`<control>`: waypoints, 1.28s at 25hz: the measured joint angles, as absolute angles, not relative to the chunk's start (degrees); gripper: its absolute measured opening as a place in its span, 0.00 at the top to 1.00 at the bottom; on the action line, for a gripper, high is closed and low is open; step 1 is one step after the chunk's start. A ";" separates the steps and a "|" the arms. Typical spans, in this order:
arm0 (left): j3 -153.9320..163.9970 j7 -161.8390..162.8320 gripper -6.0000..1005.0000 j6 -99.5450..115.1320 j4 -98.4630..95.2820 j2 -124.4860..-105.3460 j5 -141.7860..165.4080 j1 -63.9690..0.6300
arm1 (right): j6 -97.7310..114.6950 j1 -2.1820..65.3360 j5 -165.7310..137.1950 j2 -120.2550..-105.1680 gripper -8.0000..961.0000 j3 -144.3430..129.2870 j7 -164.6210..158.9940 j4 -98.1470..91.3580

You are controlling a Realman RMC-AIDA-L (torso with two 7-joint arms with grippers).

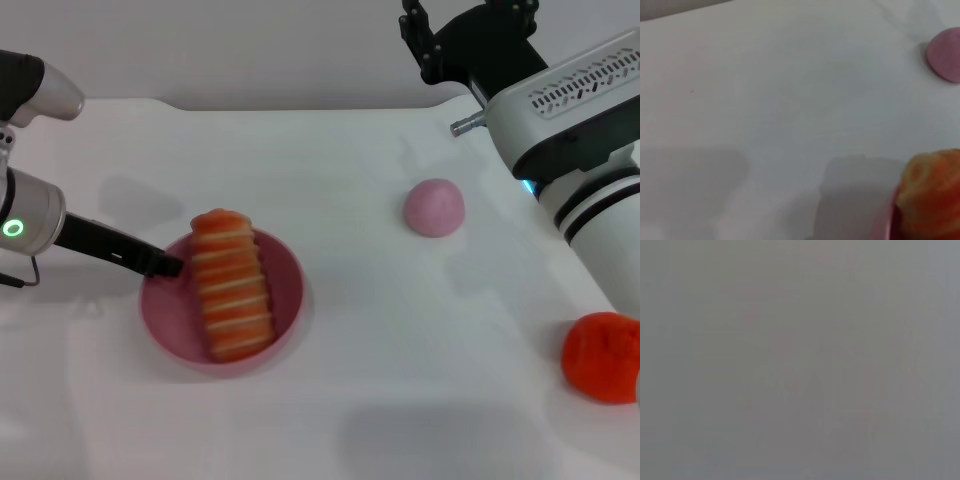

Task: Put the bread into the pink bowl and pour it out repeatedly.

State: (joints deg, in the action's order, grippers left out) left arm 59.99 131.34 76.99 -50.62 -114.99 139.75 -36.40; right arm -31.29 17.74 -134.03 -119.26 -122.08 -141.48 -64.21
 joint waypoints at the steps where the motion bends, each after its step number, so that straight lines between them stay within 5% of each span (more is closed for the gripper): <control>1: 59.90 131.50 0.92 77.01 -50.74 -115.05 139.76 -36.45 | -31.30 17.74 -134.03 -119.27 0.42 -122.04 -141.77 -64.10; 14: 56.35 131.23 0.55 78.31 -62.01 -117.66 137.18 -34.41 | -31.29 18.95 -134.04 -119.26 0.41 -121.33 -143.88 -61.42; 24: 55.90 110.77 0.19 68.86 -70.25 -117.84 99.36 -24.50 | -31.29 19.69 -134.03 -119.09 0.42 -119.32 -148.20 -58.42; 32: 56.50 76.99 0.19 66.77 -51.01 -118.29 61.96 -21.85 | -31.32 19.69 -134.03 -119.09 0.42 -118.06 -153.41 -55.59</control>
State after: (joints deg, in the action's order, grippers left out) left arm 56.50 76.99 66.77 -51.01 -118.29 61.96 -21.85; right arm -31.32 19.69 -134.03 -119.09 -118.06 -153.41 -55.59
